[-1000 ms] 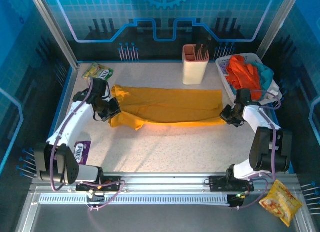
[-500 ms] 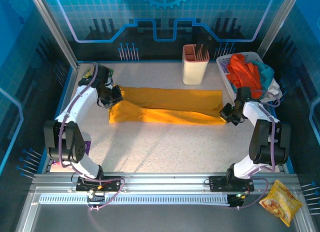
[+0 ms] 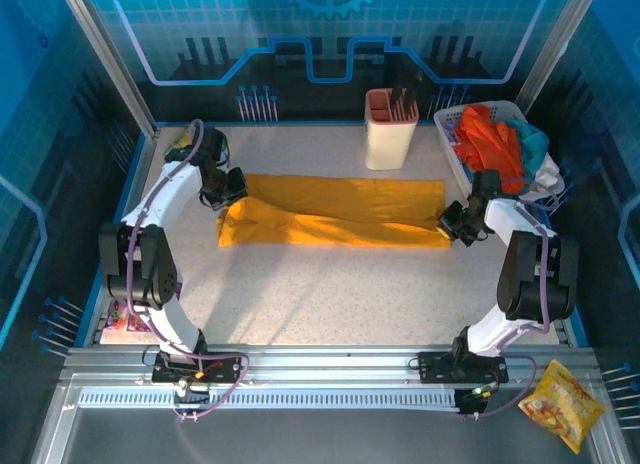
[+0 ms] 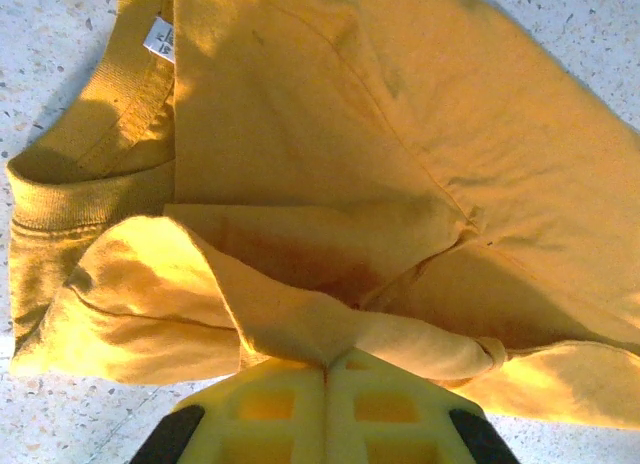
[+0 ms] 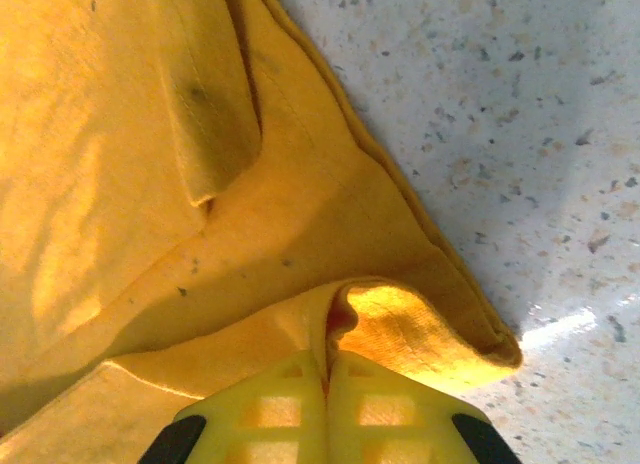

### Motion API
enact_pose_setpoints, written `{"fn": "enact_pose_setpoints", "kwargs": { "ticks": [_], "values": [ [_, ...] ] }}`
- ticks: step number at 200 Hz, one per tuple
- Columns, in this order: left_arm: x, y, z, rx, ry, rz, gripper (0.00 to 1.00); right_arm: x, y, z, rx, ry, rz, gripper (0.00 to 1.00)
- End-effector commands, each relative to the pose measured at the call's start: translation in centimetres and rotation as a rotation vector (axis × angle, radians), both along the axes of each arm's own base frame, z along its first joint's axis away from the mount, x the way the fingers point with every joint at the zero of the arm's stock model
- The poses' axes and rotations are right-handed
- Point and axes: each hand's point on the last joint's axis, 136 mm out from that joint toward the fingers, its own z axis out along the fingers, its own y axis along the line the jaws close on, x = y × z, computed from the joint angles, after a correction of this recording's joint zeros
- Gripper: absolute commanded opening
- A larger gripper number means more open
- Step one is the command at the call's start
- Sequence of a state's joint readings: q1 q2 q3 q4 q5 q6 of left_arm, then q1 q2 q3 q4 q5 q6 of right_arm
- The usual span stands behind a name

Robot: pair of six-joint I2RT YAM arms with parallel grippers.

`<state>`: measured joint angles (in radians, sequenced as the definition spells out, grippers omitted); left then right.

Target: Fold and stack the t-shirts

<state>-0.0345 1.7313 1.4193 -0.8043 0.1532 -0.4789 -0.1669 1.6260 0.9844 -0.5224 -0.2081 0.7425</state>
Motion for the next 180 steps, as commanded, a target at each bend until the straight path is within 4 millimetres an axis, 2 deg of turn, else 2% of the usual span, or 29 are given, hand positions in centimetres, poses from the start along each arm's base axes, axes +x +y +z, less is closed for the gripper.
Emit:
{"fn": "enact_pose_setpoints", "kwargs": {
  "ticks": [1, 56, 97, 130, 180],
  "values": [
    [0.9, 0.8, 0.2, 0.03, -0.017, 0.003, 0.0, 0.9, -0.4, -0.5, 0.041, -0.025, -0.066, 0.08],
    [0.6, 0.8, 0.3, 0.03, -0.029, 0.001, 0.0, 1.2, -0.8, -0.5, 0.046, -0.051, -0.116, 0.08],
    [0.6, 1.8, 0.7, 0.041, -0.07, 0.034, 0.0, 1.2, -1.0, -0.5, 0.046, -0.066, -0.129, 0.08],
    [0.6, 2.4, 0.0, 0.04, -0.061, 0.051, 0.0, 0.8, -1.4, -1.0, 0.048, -0.066, -0.152, 0.07],
    [1.1, 2.4, -1.2, 0.027, -0.046, 0.062, 0.0, 1.5, -1.2, -1.5, 0.076, -0.07, -0.152, 0.08]
  ]
}}
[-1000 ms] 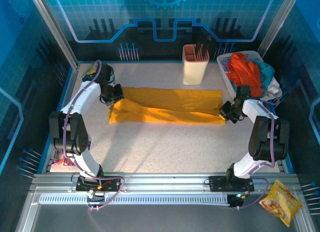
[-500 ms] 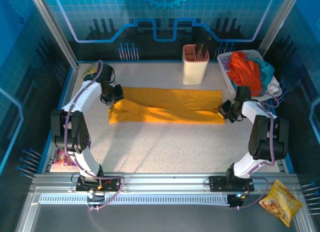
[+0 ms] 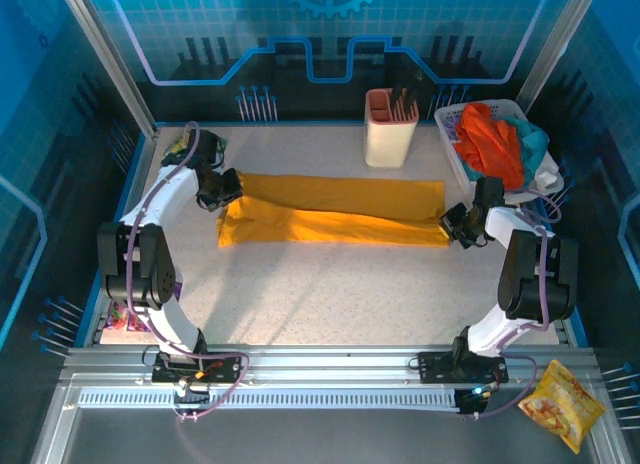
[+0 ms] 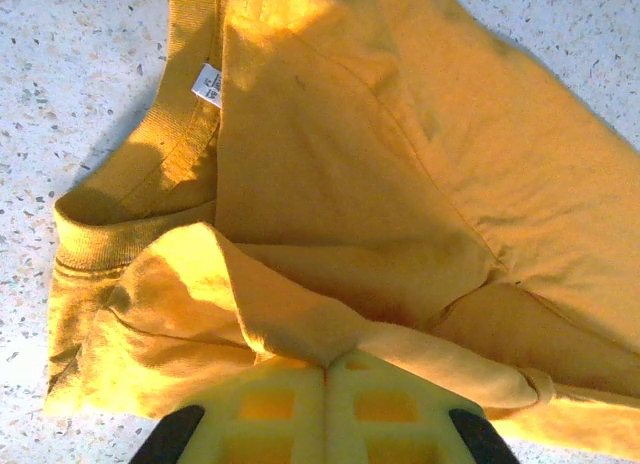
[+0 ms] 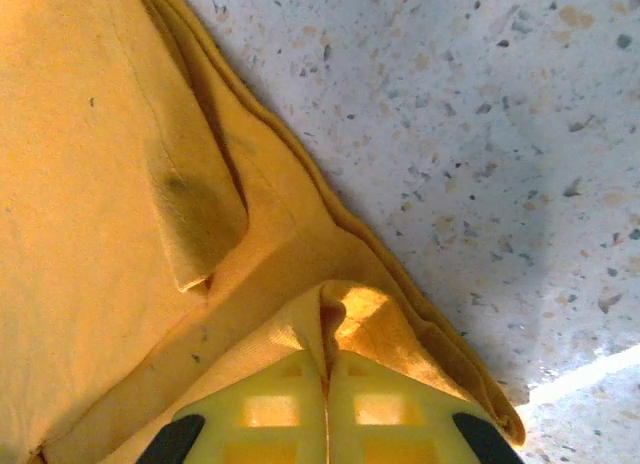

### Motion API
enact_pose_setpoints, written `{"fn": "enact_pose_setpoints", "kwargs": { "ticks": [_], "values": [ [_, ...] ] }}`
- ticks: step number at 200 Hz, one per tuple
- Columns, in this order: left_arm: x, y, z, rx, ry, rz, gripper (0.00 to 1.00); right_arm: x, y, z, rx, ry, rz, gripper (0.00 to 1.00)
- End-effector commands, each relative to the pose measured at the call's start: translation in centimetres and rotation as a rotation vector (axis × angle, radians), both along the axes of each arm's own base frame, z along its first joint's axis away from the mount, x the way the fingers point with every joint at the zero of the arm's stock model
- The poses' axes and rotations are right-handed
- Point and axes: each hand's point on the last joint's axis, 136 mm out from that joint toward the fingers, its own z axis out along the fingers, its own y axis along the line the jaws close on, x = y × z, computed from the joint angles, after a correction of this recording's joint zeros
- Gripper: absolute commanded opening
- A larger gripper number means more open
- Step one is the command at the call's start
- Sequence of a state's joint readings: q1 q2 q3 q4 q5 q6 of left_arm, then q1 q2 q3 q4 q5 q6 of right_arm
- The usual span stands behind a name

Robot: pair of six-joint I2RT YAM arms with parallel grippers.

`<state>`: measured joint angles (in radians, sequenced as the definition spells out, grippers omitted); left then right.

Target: Fold and stack the t-shirts

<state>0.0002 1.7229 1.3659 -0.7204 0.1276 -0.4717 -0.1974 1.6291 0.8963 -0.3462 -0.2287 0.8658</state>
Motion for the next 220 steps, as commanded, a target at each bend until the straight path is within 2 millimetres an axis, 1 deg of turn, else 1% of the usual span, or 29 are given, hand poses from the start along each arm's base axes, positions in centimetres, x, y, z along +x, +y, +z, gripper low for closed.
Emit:
{"fn": "enact_pose_setpoints", "kwargs": {
  "ticks": [1, 25, 33, 43, 50, 64, 71, 72, 80, 91, 101, 120, 135, 160, 176, 196, 208, 220],
  "values": [
    [0.4, 0.5, -0.4, 0.0, -0.006, 0.024, 0.0, 0.5, -0.3, -0.3, 0.025, -0.014, -0.02, 0.08],
    [0.6, 0.6, -1.0, -0.001, 0.005, 0.027, 0.0, 0.8, -0.1, -0.5, 0.034, -0.018, -0.016, 0.11],
    [0.7, 0.6, -1.2, 0.0, 0.011, 0.027, 0.0, 0.9, 0.0, -0.5, 0.043, -0.02, -0.011, 0.16],
    [0.9, 0.6, -1.4, 0.003, 0.013, 0.026, 0.0, 1.0, 0.2, -0.6, 0.053, -0.026, -0.004, 0.24],
    [1.0, 0.6, -1.6, 0.005, 0.016, 0.029, 0.05, 1.1, 0.3, -0.5, 0.059, -0.033, -0.001, 0.31],
    [1.3, 0.6, -1.7, 0.004, 0.019, 0.029, 0.13, 1.2, 0.5, -0.1, 0.069, -0.052, 0.002, 0.51],
    [1.3, 0.6, -1.8, 0.005, 0.022, 0.027, 0.19, 1.3, 0.6, 0.2, 0.071, -0.061, 0.003, 0.58],
    [1.4, 0.7, -1.8, 0.004, 0.022, 0.028, 0.2, 0.9, 0.6, -0.1, 0.074, -0.051, 0.002, 0.59],
    [1.5, 0.7, -1.9, 0.007, 0.022, 0.028, 0.27, 0.3, 0.8, -0.3, 0.08, -0.044, 0.001, 0.64],
    [1.7, 0.9, -2.0, 0.014, 0.023, 0.034, 0.36, 0.0, 1.1, 0.0, 0.086, -0.054, 0.005, 0.71],
    [1.9, 1.1, -1.9, 0.019, 0.027, 0.037, 0.42, -0.3, 1.4, 0.2, 0.097, -0.061, 0.011, 0.76],
    [1.9, 1.5, -1.6, 0.026, 0.034, 0.04, 0.47, -1.3, 2.0, 0.7, 0.101, -0.075, 0.028, 0.85],
    [1.1, 1.4, -1.2, 0.027, 0.04, 0.037, 0.48, -2.0, 2.5, 1.4, 0.095, -0.092, 0.052, 0.95],
    [-1.6, 1.5, -1.4, 0.037, 0.052, 0.047, 0.49, -3.2, 2.8, 2.5, 0.062, -0.127, 0.093, 0.99],
    [-3.5, 1.8, -1.8, 0.051, 0.063, 0.054, 0.48, -3.6, 3.1, 3.2, 0.013, -0.144, 0.141, 1.0],
    [-5.8, 2.0, -3.2, 0.064, 0.085, 0.066, 0.46, -3.6, 3.7, 3.5, -0.061, -0.149, 0.22, 0.99],
    [-6.9, 2.5, -4.4, 0.086, 0.105, 0.08, 0.42, -3.4, 3.9, 3.6, -0.097, -0.142, 0.267, 0.97],
    [-7.9, 3.0, -5.7, 0.112, 0.132, 0.093, 0.38, -3.0, 3.6, 3.5, -0.155, -0.131, 0.303, 0.95]
  ]
}}
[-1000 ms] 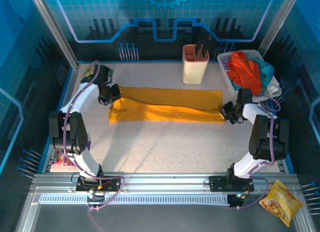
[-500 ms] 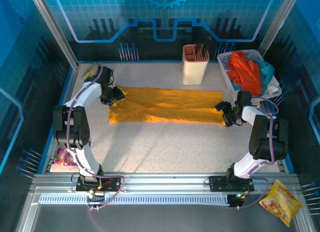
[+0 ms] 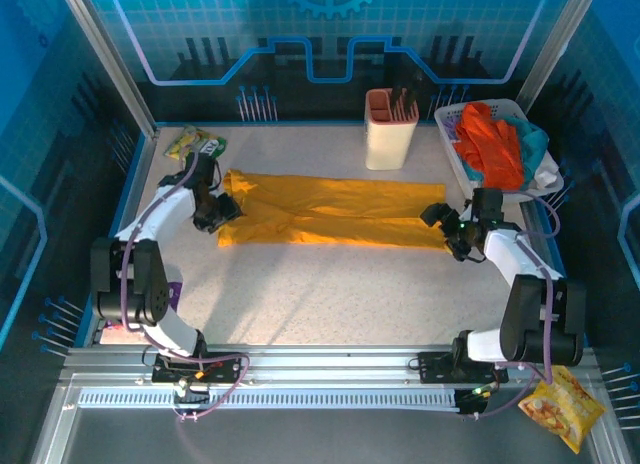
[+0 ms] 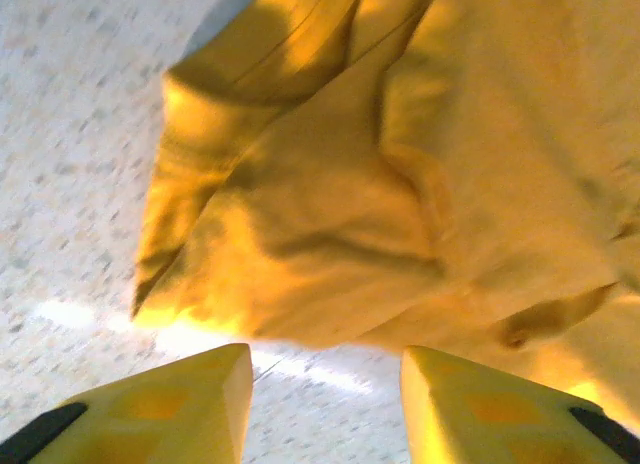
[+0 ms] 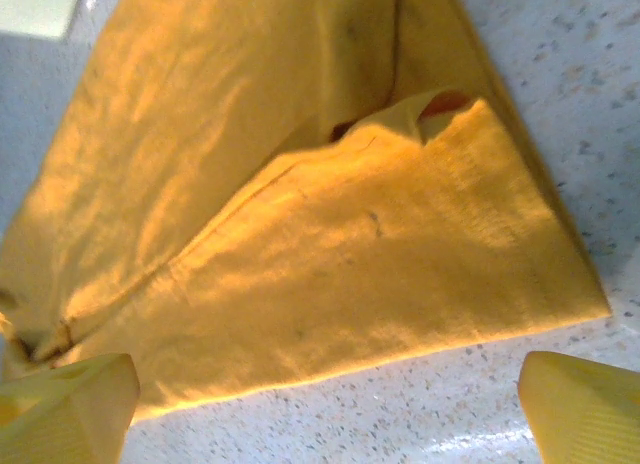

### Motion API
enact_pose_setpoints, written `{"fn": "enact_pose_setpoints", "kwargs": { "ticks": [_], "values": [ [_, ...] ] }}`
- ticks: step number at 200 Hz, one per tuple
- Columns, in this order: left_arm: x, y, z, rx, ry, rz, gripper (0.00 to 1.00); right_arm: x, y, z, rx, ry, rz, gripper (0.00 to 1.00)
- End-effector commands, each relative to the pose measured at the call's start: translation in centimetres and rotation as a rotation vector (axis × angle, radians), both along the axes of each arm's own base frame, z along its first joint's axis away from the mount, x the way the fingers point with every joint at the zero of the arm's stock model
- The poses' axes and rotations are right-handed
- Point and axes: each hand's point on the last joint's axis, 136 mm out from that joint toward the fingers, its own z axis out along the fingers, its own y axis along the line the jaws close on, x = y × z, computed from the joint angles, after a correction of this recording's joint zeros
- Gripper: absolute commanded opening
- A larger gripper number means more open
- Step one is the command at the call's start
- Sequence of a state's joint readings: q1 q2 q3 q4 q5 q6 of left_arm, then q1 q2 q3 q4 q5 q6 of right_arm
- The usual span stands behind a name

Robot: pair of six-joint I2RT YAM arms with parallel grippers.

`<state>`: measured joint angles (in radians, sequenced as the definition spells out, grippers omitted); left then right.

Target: Fold and stack the t-shirts

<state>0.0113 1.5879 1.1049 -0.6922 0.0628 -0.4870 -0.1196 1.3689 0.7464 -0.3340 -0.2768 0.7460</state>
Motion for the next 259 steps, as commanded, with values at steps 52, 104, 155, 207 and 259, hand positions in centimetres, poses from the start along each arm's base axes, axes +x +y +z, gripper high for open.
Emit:
{"fn": "enact_pose_setpoints", "kwargs": {
  "ticks": [52, 104, 155, 207, 259],
  "values": [
    [-2.5, 3.9, -5.5, 0.096, 0.116, 0.109, 0.26, -0.9, -3.6, -2.2, -0.332, 0.172, 0.083, 0.82],
    [-2.3, 4.3, -6.6, 0.081, 0.119, 0.134, 0.21, -0.9, -3.1, -4.5, -0.287, 0.224, 0.088, 0.66],
    [-2.4, 4.0, -7.3, 0.063, 0.133, 0.136, 0.21, -1.2, -3.1, -6.4, -0.282, 0.283, 0.099, 0.6],
    [-2.3, 2.2, -7.1, -0.053, 0.103, 0.146, 0.29, -1.2, -2.8, -7.0, -0.274, 0.295, 0.108, 0.58],
    [-2.6, 2.9, -8.0, -0.011, 0.134, 0.151, 0.22, -0.4, -2.8, -7.1, -0.272, 0.295, 0.101, 0.5]
  ]
}}
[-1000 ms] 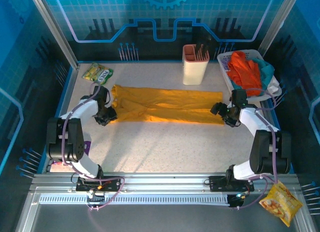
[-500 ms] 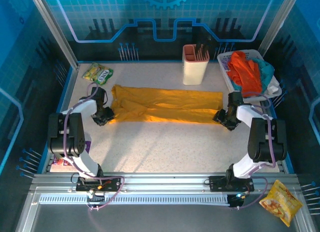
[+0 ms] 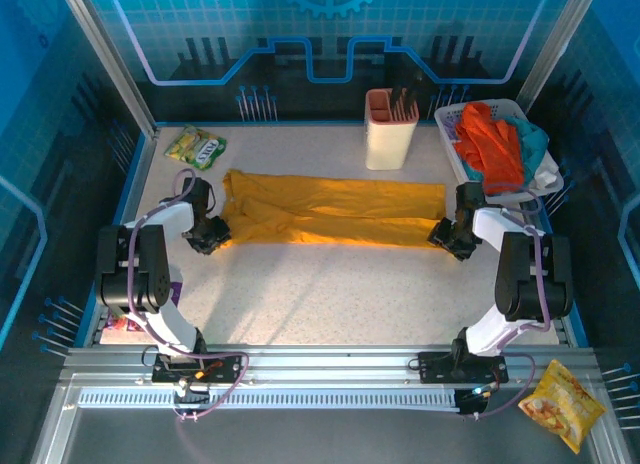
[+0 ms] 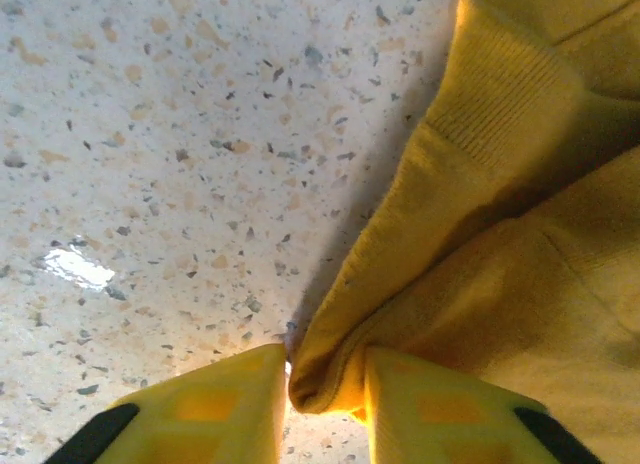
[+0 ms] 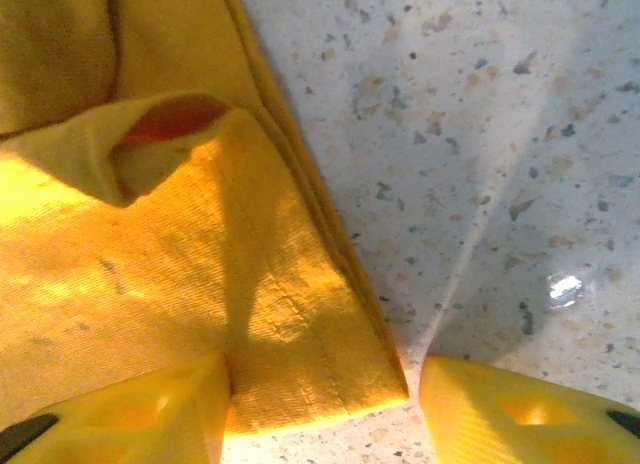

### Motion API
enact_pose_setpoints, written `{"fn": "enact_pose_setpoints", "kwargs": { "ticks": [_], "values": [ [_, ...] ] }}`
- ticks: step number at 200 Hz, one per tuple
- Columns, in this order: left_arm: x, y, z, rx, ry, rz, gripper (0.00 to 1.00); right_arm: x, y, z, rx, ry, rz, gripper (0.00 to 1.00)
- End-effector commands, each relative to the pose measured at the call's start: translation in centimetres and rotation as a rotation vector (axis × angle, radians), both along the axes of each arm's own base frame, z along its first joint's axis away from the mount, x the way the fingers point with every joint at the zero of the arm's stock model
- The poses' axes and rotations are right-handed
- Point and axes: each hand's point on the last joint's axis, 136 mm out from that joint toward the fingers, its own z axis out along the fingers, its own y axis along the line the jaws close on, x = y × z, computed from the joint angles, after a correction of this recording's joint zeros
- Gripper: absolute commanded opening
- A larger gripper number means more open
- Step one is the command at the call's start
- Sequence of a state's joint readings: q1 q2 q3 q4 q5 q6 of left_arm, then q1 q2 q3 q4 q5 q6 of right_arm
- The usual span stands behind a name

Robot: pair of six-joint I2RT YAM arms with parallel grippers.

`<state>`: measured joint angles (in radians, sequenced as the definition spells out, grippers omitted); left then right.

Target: Fold and stack the t-shirts

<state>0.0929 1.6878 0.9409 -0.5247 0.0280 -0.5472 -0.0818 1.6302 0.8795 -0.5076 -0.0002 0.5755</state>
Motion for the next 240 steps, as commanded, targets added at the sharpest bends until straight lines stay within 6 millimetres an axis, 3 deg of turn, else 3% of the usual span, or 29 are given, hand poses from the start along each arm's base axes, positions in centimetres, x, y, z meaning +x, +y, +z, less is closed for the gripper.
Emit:
{"fn": "enact_pose_setpoints", "kwargs": {
  "ticks": [1, 24, 32, 81, 175, 185, 215, 240],
  "values": [
    [-0.6, -0.4, -1.0, -0.025, 0.027, 0.004, 0.21, 0.9, 0.4, -1.0, 0.019, 0.009, 0.007, 0.5],
    [-0.3, 0.2, -0.7, 0.001, 0.024, 0.007, 0.06, 0.9, 0.1, -0.9, 0.005, 0.016, 0.002, 0.41],
    [-0.2, 0.5, -0.3, 0.013, 0.022, 0.008, 0.0, 0.9, -0.1, -0.8, 0.0, 0.018, 0.001, 0.33],
    [-0.9, 2.0, 1.8, 0.094, 0.028, -0.002, 0.0, 0.4, -1.3, -0.8, -0.002, 0.03, -0.018, 0.03],
    [-6.2, 1.4, 3.8, 0.096, 0.087, 0.001, 0.0, -1.6, -2.3, 0.4, -0.036, 0.05, -0.015, 0.03],
    [-6.8, 1.4, 3.7, 0.099, 0.083, 0.008, 0.0, -2.8, -2.0, -0.4, -0.027, 0.073, -0.013, 0.03],
    [-8.6, 1.1, 2.7, 0.093, 0.154, 0.008, 0.0, -3.9, -1.6, -0.4, -0.011, 0.087, -0.009, 0.04],
    [-8.7, 1.2, 2.7, 0.122, 0.166, -0.01, 0.0, -4.3, -1.3, -0.4, 0.0, 0.078, -0.009, 0.08]
  ]
}}
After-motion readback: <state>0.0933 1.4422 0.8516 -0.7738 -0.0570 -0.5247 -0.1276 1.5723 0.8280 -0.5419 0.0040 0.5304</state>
